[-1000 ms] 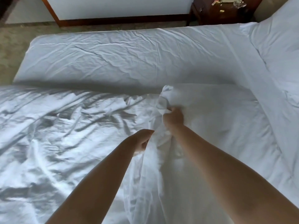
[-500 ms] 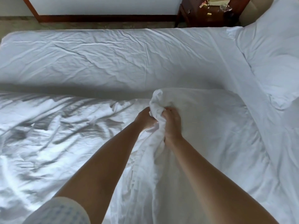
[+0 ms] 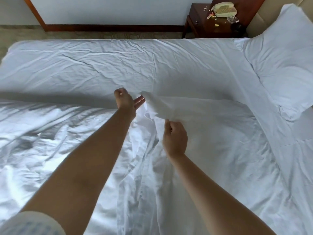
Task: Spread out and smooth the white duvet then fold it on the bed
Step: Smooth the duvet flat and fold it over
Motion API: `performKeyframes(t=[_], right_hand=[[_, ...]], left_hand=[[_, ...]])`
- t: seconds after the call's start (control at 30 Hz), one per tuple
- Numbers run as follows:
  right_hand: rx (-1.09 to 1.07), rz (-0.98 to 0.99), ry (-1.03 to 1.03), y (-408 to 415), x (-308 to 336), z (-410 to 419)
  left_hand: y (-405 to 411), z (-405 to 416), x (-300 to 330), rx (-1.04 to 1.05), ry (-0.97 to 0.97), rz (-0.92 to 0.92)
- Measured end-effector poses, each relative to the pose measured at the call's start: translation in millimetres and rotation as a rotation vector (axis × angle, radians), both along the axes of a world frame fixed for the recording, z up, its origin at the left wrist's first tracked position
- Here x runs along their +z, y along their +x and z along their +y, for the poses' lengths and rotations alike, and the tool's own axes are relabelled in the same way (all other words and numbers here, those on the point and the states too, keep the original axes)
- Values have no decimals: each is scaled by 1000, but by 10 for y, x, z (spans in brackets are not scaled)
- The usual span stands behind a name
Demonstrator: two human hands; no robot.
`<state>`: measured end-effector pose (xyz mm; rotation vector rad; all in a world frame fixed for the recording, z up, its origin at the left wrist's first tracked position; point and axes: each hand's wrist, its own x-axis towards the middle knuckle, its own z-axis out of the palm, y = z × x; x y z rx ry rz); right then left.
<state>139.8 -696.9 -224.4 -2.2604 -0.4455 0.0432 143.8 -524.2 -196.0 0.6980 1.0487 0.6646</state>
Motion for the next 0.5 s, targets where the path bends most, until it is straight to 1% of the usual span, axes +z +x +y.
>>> performKeyframes(t=[0.03,0.07,0.13,0.17,0.2,0.23,0.27,0.3,0.37,0.43,0.5], right_hand=[[64,4,39,-39,15,24],[119,-60,92,-82,38,51],[203,-275,112,-190,113,128],[230,-371,77,-234,137,160],[245,-456,43,-278,153,202],[244,-514,28,-331,159,236],[234,-545,33,-378,158,259],[242,-551,48,-417,140,271],[296,-526,87,-465,67,262],[330,-444,110,-481,-3,201],[326,-319,85,-486,-17,145]], left_hand=[[-56,18,61,-65,-74,-45],[-114,12,45,-154,-94,-1],[-274,-60,-83,-369,-108,217],[-354,-133,-158,-509,-162,309],[-441,-171,-236,-677,-247,346],[-511,-191,-305,-785,-385,271],[-548,-189,-345,-803,-474,170],[-566,-171,-336,-739,-496,70],[-531,-93,-308,-537,-403,-85],[-468,16,-282,-356,-210,-110],[-497,168,-246,-226,-3,-27]])
